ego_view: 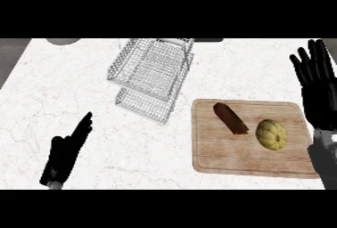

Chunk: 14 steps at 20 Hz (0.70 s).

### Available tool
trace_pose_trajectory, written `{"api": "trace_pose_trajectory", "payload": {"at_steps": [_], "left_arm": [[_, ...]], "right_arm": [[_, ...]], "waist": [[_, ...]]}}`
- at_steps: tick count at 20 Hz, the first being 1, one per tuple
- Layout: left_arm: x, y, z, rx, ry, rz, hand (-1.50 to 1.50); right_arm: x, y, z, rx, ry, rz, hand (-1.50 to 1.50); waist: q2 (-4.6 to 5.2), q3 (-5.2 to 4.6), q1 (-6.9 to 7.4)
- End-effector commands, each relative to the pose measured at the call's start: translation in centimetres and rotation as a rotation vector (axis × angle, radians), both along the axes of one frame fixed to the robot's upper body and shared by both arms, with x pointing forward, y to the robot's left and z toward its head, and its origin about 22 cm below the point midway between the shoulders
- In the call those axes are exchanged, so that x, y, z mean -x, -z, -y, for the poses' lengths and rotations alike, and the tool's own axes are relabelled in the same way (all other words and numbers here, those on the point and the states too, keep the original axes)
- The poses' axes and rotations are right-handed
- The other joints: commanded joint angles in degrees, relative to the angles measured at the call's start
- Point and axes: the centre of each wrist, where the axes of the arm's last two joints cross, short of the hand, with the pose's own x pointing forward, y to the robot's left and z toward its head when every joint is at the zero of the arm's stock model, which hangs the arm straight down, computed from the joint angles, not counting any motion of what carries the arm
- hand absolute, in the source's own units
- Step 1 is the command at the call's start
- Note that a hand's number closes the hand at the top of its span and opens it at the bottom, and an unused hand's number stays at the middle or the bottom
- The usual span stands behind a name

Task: Pick the sweet potato from the cutting board and place it in the tiered basket

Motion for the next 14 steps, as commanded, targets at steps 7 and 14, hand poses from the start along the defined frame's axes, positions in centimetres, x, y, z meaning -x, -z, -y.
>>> {"api": "trace_pose_trajectory", "payload": {"at_steps": [7,14], "left_arm": [[0.0,0.1,-3.6,-0.012,-0.143,-0.012,0.00],[0.1,-0.4,-6.9,-0.003,-0.170,-0.019,0.00]], "right_arm": [[-0.4,5.6,0.6,-0.515,0.025,0.003,1.50],[1.7,6.6,3.6,0.583,-0.375,-0.146,-1.50]], "waist": [[-2.15,1.86,-3.89],[-1.82,-1.08,0.35]]}}
